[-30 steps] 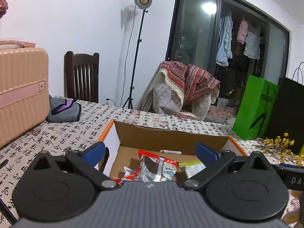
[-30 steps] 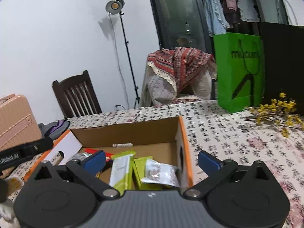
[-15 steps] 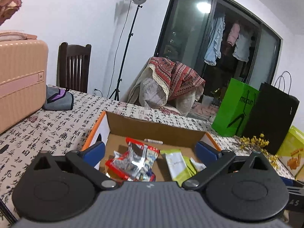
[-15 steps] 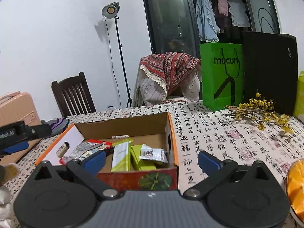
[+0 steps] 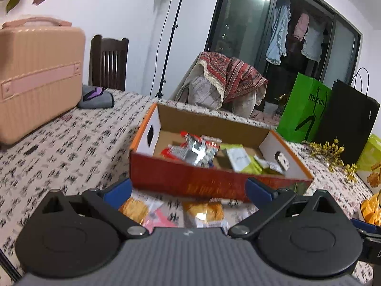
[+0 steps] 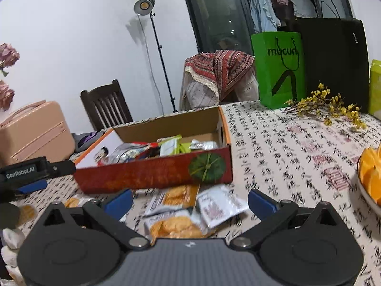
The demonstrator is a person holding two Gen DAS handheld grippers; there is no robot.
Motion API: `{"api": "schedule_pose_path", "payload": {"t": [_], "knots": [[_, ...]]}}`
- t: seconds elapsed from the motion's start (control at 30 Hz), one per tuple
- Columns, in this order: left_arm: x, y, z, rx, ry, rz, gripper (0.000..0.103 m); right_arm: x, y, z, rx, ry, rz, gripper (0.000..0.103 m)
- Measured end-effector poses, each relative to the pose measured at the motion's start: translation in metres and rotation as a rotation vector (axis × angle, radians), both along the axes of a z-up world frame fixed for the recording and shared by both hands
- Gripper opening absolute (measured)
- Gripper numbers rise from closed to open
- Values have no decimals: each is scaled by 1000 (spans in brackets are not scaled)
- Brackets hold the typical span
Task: Organize snacks
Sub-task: 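Move both tools back to the cracker packets beside the box, then grasp a cracker packet with the right gripper while the left gripper grasps another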
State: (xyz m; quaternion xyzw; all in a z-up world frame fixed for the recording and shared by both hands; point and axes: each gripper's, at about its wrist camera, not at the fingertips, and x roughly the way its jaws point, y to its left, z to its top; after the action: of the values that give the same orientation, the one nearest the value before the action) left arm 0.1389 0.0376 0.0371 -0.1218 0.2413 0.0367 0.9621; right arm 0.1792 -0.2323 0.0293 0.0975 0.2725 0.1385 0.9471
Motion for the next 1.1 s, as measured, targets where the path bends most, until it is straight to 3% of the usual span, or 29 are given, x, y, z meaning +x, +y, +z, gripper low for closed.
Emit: {"api": "schedule_pose_path", "payload": {"t": [0.37, 0.73, 0.93, 1.1], "knots": [[-26, 2, -15, -1, 49, 38, 103, -23, 14, -5, -37, 8, 70, 103], [-57, -4, -30, 40, 55, 11, 103, -34, 8, -18, -40, -12, 60, 103], [-70, 7, -29, 82, 48, 30, 103, -33, -2, -34, -1, 29, 77, 103], [-68, 13, -28, 70, 57, 39, 103, -32, 6, -39, -30, 58, 83, 103]]}}
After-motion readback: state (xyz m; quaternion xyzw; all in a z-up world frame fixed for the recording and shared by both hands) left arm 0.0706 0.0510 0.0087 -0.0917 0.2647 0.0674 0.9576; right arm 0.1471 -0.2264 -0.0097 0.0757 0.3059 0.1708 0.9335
